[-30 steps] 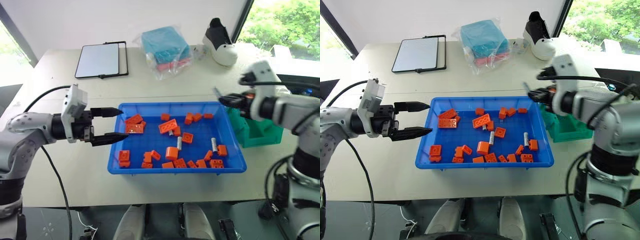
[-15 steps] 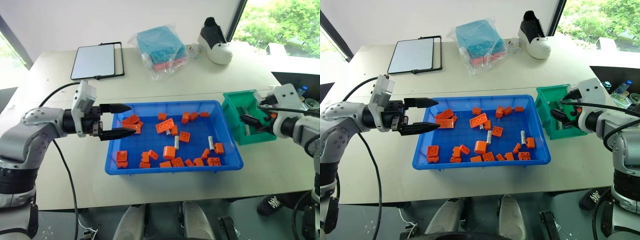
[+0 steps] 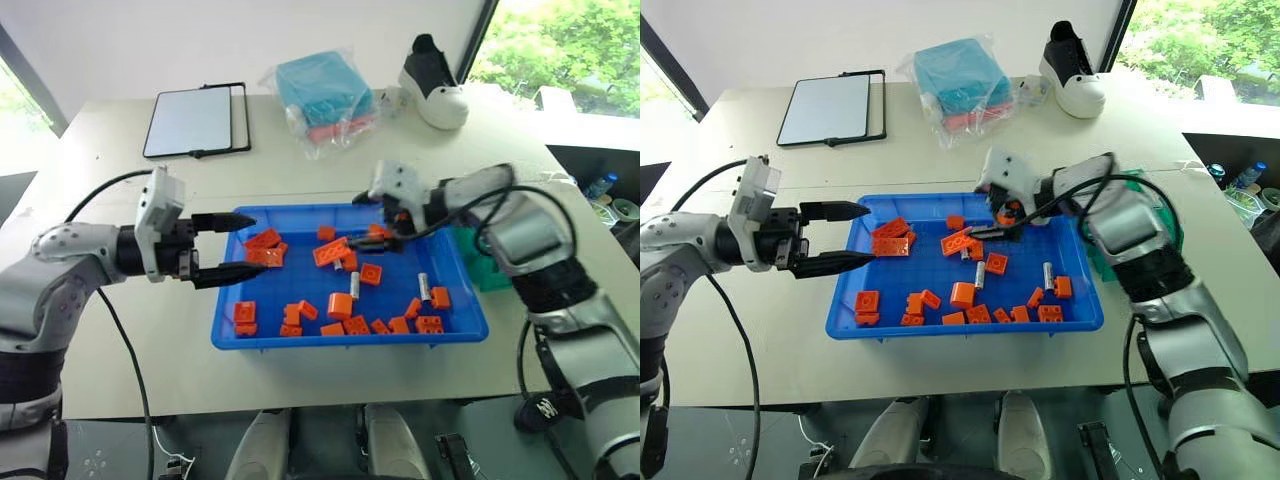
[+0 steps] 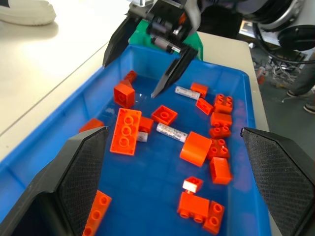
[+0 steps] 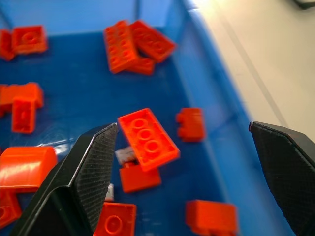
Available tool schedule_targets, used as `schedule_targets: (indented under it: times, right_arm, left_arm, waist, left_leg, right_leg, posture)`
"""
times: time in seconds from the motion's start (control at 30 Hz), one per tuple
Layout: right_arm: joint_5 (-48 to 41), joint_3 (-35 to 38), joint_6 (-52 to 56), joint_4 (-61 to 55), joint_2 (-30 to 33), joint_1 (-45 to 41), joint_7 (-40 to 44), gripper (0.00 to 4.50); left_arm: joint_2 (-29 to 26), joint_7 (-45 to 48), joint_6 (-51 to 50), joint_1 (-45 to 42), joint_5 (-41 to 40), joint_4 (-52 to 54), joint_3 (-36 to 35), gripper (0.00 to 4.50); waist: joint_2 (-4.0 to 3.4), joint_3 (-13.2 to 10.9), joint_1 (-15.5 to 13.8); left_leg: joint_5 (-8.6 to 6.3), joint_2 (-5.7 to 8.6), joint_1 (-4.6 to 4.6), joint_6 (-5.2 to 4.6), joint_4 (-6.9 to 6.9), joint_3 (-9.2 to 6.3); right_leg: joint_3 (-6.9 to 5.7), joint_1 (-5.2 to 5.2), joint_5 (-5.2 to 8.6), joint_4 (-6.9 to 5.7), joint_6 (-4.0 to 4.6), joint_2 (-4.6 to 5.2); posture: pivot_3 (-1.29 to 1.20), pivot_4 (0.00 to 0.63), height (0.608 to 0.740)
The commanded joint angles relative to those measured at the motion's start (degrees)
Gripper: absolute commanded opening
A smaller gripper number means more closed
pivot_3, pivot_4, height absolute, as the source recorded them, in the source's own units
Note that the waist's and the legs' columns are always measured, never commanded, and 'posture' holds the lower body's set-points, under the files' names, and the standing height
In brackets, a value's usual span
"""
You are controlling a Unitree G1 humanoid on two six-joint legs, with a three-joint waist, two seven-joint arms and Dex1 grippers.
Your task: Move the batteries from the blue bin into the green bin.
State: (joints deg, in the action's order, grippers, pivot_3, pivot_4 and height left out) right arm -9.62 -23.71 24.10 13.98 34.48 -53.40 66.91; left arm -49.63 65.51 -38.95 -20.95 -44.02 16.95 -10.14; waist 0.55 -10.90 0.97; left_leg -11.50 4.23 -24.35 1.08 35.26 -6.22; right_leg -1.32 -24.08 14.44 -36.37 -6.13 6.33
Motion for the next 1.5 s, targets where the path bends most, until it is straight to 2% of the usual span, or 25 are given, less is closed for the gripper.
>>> schedule_targets:
  times: [0.03,0.4,0.5,0.63,0.67,0.7,0.87,1.03,1.17,1.23,1.33,1.5]
  right_arm:
    - [3.16,-0.39,-10.02,7.81,-2.41,-3.48,3.35,4.48]
    - [9.09,0.27,-20.83,23.15,-8.59,-4.29,4.9,4.48]
    - [9.52,1.22,-20.99,24.17,-9.35,-3.96,4.45,3.62]
    - [7.95,2.9,-17.68,20.83,-9.31,-2.86,5.09,1.64]
    - [7.16,3.59,-16.07,19.01,-9.1,-2.41,5.36,1.27]
    - [6.17,4.44,-13.82,16.39,-8.77,-1.75,5.7,1.21]
    - [1.99,7.65,-1.94,3.39,-8.54,1.42,4.5,1.21]
    - [1.22,5.46,7.66,-9.58,-14.26,6.52,-3.02,1.21]
    - [4.32,1.76,9.82,-11.9,-19.32,9.54,-10.21,1.21]
    - [6.95,0.53,9.98,-11.95,-21.82,10.74,-15.84,2.28]
    - [8.76,2.5,13.27,-14.68,-22.87,11.21,-22.15,3.67]
    - [6.9,9.54,28.41,-28.6,-19.8,13.07,-27.66,3.67]
  left_arm:
    - [-1.42,-0.99,-0.59,0.66,-1.56,3.53,-2.69,4.5]
    - [-2.2,-3.72,-1.76,2.8,-3.3,6.67,-5.04,4.5]
    - [-1.83,-3.95,-1.49,3.74,-3.46,6.26,-4.84,4.5]
    - [-0.97,-3.58,-0.13,5.14,-2.69,4.3,-4.35,4.5]
    - [-0.57,-3.47,0.53,5.47,-2.38,3.7,-4.34,4.5]
    - [0.04,-3.5,1.45,5.72,-2.0,2.95,-4.4,4.5]
    - [2.46,-4.05,5.83,6.33,1.01,-1.41,-4.03,4.5]
    - [4.95,-4.46,9.47,6.53,3.52,-4.29,-3.03,4.5]
    - [5.47,-4.78,9.46,5.59,4.03,-5.11,-2.74,4.5]
    - [5.59,-5.15,9.02,4.32,3.68,-5.53,-2.91,4.5]
    - [5.5,-5.13,8.28,3.32,3.24,-5.81,-2.97,4.5]
    - [5.17,-4.59,7.03,3.24,2.68,-5.16,-2.86,4.5]
  waist:
    - [0.0,0.0,-0.1]
    - [0.0,0.0,0.19]
    - [0.0,0.0,0.19]
    - [0.0,0.0,0.2]
    - [0.0,0.0,0.19]
    - [0.0,0.0,0.16]
    - [-0.01,0.0,0.12]
    - [0.0,0.03,0.21]
    - [0.01,0.03,0.13]
    - [0.02,0.04,0.0]
    - [0.03,0.04,-0.15]
    - [0.04,0.05,-0.16]
  left_leg:
    - [0.02,0.0,0.0,0.03,0.0,-0.01]
    - [0.13,-0.05,0.06,0.23,-0.04,-0.02]
    - [0.14,-0.05,0.06,0.25,-0.03,0.0]
    - [0.14,-0.04,0.12,0.26,-0.03,0.06]
    - [0.14,-0.04,0.14,0.26,-0.03,0.06]
    - [0.14,-0.05,0.17,0.26,-0.03,0.07]
    - [0.15,-0.06,0.18,0.26,0.0,0.07]
    - [0.14,-0.09,0.25,0.27,-0.03,0.08]
    - [0.15,-0.08,0.26,0.28,-0.03,0.1]
    - [0.15,-0.08,0.26,0.28,-0.02,0.11]
    - [0.17,-0.07,0.26,0.31,-0.02,0.1]
    - [0.17,-0.05,0.23,0.32,-0.02,0.1]
  right_leg:
    - [0.0,0.0,-0.01,-0.01,-0.01,0.0]
    - [0.11,-0.15,-0.12,-0.25,0.06,-0.14]
    - [0.17,-0.21,-0.11,-0.36,0.07,-0.14]
    - [0.32,-0.27,-0.11,-0.54,0.08,-0.16]
    - [0.34,-0.28,-0.1,-0.59,0.09,-0.17]
    - [0.37,-0.28,-0.1,-0.61,0.09,-0.18]
    - [0.44,-0.3,-0.1,-0.67,0.09,-0.21]
    - [0.52,-0.33,-0.1,-0.73,0.1,-0.24]
    - [0.56,-0.36,-0.1,-0.76,0.1,-0.25]
    - [0.57,-0.36,-0.11,-0.76,0.11,-0.25]
    - [0.57,-0.36,-0.12,-0.76,0.12,-0.26]
    - [0.6,-0.37,-0.13,-0.76,0.13,-0.26]
  posture:
    - [0.0,0.15,0.731]
    - [0.0,0.15,0.731]
    - [0.0,0.15,0.731]
    - [0.0,0.15,0.731]
    - [0.0,0.15,0.731]
    - [0.0,0.15,0.731]
    - [0.0,0.15,0.731]
    - [0.0,0.15,0.731]
    - [0.0,0.15,0.731]
    - [0.0,0.15,0.731]
    - [0.0,0.15,0.731]
    - [0.0,0.15,0.731]
